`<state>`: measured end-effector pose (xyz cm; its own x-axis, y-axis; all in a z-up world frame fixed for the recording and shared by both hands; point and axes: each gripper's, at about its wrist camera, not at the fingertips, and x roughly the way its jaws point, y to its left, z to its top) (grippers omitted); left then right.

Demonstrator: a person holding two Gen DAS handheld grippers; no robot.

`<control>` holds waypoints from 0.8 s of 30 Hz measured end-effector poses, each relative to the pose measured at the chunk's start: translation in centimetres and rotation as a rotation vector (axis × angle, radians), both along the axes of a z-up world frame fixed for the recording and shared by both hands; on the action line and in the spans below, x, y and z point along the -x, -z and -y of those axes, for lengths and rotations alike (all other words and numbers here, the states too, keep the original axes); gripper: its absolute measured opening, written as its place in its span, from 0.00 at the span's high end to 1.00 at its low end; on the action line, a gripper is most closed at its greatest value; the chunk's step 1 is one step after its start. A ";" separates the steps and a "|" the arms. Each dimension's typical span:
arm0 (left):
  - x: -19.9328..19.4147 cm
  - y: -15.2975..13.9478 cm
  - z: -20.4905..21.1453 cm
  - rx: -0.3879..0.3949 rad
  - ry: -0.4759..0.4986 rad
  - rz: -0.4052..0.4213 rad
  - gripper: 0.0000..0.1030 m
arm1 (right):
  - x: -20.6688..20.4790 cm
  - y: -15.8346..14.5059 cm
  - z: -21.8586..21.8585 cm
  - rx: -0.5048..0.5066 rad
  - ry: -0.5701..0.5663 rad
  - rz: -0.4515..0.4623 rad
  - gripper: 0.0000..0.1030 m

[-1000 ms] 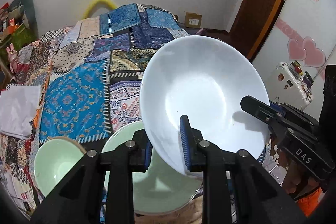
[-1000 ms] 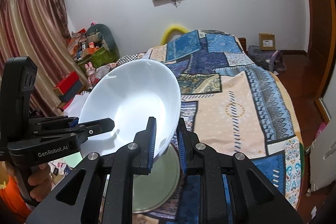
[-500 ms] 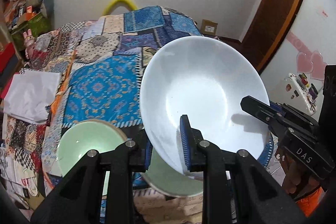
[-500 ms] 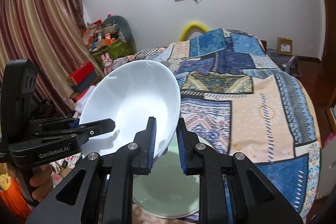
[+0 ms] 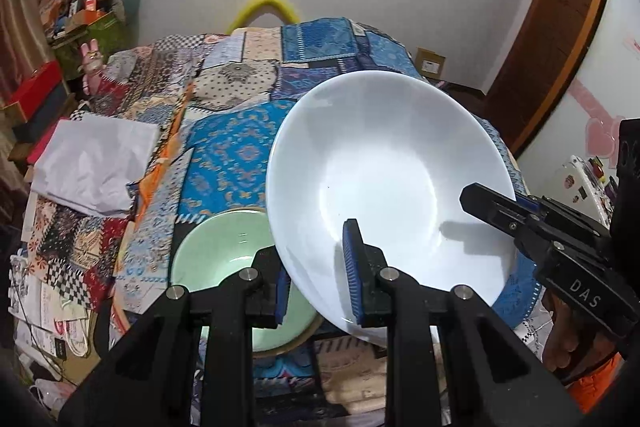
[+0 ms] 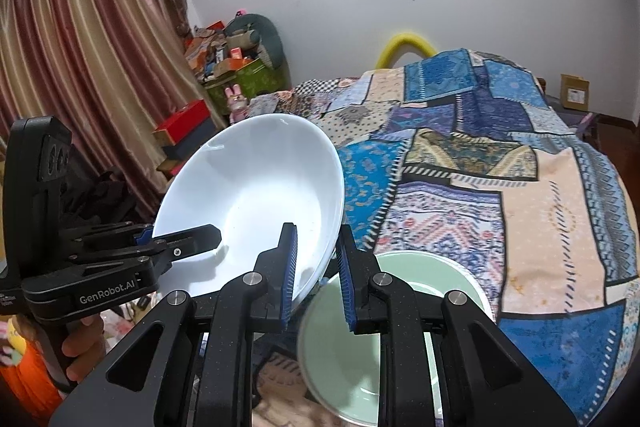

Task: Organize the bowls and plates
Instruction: 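Carry the white bowl with both grippers toward the dish stack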

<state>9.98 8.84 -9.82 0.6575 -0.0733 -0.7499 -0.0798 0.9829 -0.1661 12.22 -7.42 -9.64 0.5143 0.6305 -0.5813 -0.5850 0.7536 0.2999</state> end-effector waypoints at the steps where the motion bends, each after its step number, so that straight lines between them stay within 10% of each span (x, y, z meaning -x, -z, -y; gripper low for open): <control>1: 0.2 0.1 -0.4 0.000 -0.006 -0.001 0.77 | 0.0 0.1 -0.3 -0.001 -0.006 -0.003 0.83; 24: 0.9 5.8 -6.8 0.000 -0.088 -0.133 0.77 | -0.3 4.7 -6.7 0.037 -0.111 -0.134 0.82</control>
<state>9.11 15.59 -15.58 0.5562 -0.0203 -0.8308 -0.1865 0.9712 -0.1486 12.57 -0.68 -14.34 0.3587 0.6560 -0.6641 -0.6218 0.6985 0.3542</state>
